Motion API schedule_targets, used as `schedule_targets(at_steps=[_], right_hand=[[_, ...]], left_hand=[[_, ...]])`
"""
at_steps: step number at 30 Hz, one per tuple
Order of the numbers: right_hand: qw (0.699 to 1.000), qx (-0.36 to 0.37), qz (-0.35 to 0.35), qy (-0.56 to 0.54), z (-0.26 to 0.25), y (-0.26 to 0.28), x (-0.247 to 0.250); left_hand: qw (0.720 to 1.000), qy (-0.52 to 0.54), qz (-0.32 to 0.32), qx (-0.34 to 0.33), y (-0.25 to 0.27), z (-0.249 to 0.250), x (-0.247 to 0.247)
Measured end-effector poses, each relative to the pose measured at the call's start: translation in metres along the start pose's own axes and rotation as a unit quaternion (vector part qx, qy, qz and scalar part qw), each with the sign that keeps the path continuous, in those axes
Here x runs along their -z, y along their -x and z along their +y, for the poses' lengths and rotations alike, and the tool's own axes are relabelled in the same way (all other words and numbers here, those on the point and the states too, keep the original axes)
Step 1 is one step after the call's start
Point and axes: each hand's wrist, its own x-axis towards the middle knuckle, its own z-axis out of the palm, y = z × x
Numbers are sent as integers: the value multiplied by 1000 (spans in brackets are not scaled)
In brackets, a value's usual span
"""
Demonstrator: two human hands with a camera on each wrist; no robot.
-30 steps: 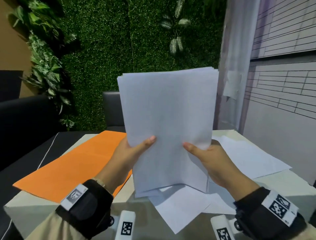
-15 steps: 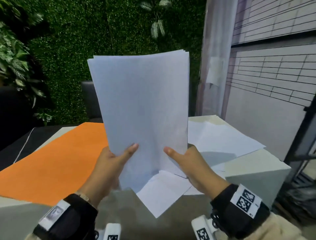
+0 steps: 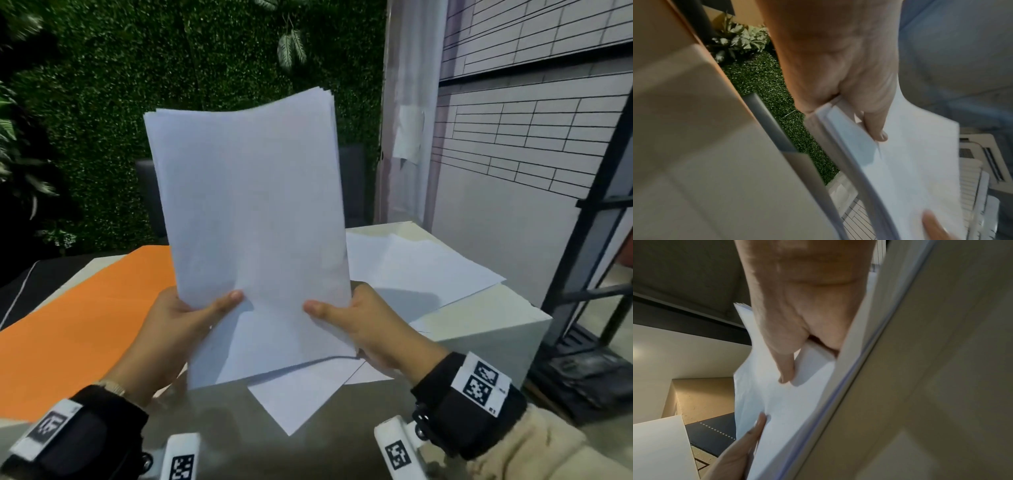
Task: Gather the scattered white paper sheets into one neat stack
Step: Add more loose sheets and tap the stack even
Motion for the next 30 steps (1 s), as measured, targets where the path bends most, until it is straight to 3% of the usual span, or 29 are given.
schedule_targets(at_steps=[3, 6, 9, 12, 16, 18, 21, 24, 28, 30], right_hand=[[999, 7, 2, 51, -5, 6, 30], [980, 4, 103, 171, -5, 5, 94], [914, -123, 211, 325, 2, -2, 170], [852, -247, 246, 390, 9, -4, 217], [852, -315, 222, 355, 24, -7, 242], [854, -308, 233, 347, 33, -18, 252], [862, -244, 281, 345, 35, -31, 255], [867, -177, 286, 367, 31, -28, 244], [853, -104, 291, 420, 36, -34, 242], [878, -70, 301, 366, 35, -37, 236]], left_hand=[[999, -23, 24, 19, 5, -10, 3], [999, -27, 27, 25, 8, -18, 8], [999, -5, 31, 26, 8, -22, 10], [999, 3, 43, 28, 8, -22, 10], [998, 2, 39, 42, 7, -24, 12], [998, 7, 30, 46, 6, -25, 13], [999, 8, 28, 42, 5, -26, 14], [999, 7, 26, 39, 6, -26, 14], [999, 2, 25, 38, 6, -27, 14], [999, 4, 24, 45, 5, -27, 15]])
